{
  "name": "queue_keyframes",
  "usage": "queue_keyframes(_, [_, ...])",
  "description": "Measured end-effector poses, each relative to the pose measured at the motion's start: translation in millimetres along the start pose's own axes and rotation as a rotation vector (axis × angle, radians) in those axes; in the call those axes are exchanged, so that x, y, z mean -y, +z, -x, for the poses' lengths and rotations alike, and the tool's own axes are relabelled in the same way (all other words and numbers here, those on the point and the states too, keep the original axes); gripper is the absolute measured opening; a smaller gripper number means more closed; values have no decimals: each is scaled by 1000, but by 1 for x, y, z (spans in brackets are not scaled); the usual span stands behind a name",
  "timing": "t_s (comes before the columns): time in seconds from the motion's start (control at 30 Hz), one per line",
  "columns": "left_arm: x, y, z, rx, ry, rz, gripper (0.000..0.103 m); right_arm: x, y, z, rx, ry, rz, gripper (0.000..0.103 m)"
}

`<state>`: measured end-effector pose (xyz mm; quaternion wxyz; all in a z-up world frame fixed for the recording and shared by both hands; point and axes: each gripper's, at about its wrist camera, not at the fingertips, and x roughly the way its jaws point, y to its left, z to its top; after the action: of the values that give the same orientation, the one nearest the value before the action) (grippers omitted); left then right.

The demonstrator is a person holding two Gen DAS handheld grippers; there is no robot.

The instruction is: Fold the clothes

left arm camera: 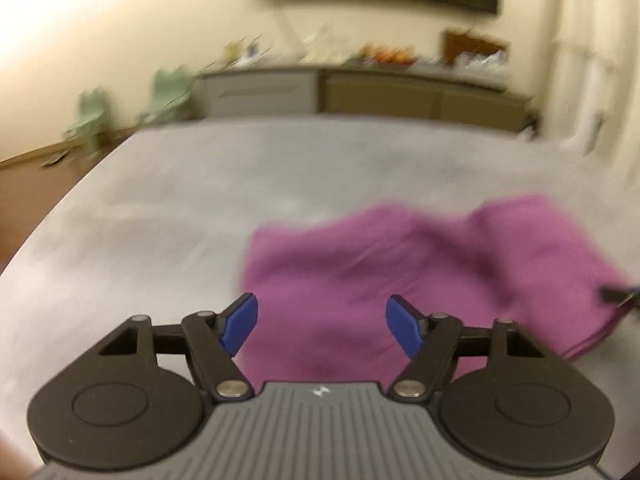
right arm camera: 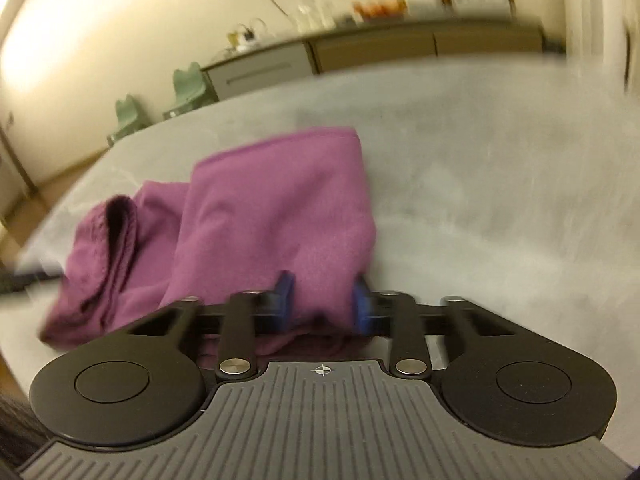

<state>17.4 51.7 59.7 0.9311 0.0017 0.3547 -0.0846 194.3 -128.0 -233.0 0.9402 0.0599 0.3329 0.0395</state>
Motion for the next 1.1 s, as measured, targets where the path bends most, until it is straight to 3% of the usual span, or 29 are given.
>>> queue_keyframes(0.13, [64, 46, -14, -29, -249, -60, 89, -46, -8, 31, 140, -90, 286, 22])
queue_keyframes(0.17, [82, 55, -20, -43, -298, -90, 96, -61, -12, 40, 170, -104, 350, 22])
queue_keyframes(0.23, [115, 60, -41, -110, -344, -163, 96, -81, -22, 68, 219, -99, 446, 21])
queue_keyframes(0.3, [133, 55, -60, -171, -301, -240, 78, -96, -32, 92, 268, -80, 528, 21])
queue_keyframes(0.33, [134, 51, -66, -181, -256, -272, 39, -98, -40, 120, 288, -61, 559, 21])
queue_keyframes(0.37, [126, 49, -68, -189, -235, -270, 23, -110, -52, 144, 307, -37, 581, 20])
queue_keyframes(0.43, [76, 49, -53, -159, -272, -136, 21, -120, -56, 146, 346, 25, 586, 19])
queue_keyframes(0.5, [12, 40, -31, -107, -247, 18, 21, -121, -54, 139, 346, 94, 567, 24])
queue_keyframes(0.57, [-64, 24, -12, -67, -213, 210, 25, -121, -51, 132, 341, 163, 544, 52])
queue_keyframes(0.67, [-133, -18, -22, -126, -156, 330, 44, -120, -47, 121, 332, 267, 509, 55])
queue_keyframes(0.7, [-142, -30, -28, -145, -120, 339, 44, -120, -46, 118, 329, 302, 497, 55])
queue_keyframes(0.83, [-147, -48, -29, -116, -70, 366, 63, -144, -54, 65, 202, 378, 478, 51])
queue_keyframes(0.9, [-138, -57, -35, -135, -38, 336, 63, -155, -57, 45, 170, 388, 490, 48])
queue_keyframes(0.93, [-131, -63, -38, -158, -57, 338, 63, -156, -55, 36, 151, 348, 510, 45])
queue_keyframes(1.0, [-111, -68, -35, -175, -144, 320, 61, -150, -46, 17, 98, 232, 548, 41])
queue_keyframes(1.07, [-86, -75, -31, -196, -315, 270, 59, -116, -26, 4, 45, 103, 479, 43])
queue_keyframes(1.1, [-74, -78, -29, -205, -366, 227, 60, -97, -15, -2, 20, 39, 437, 43])
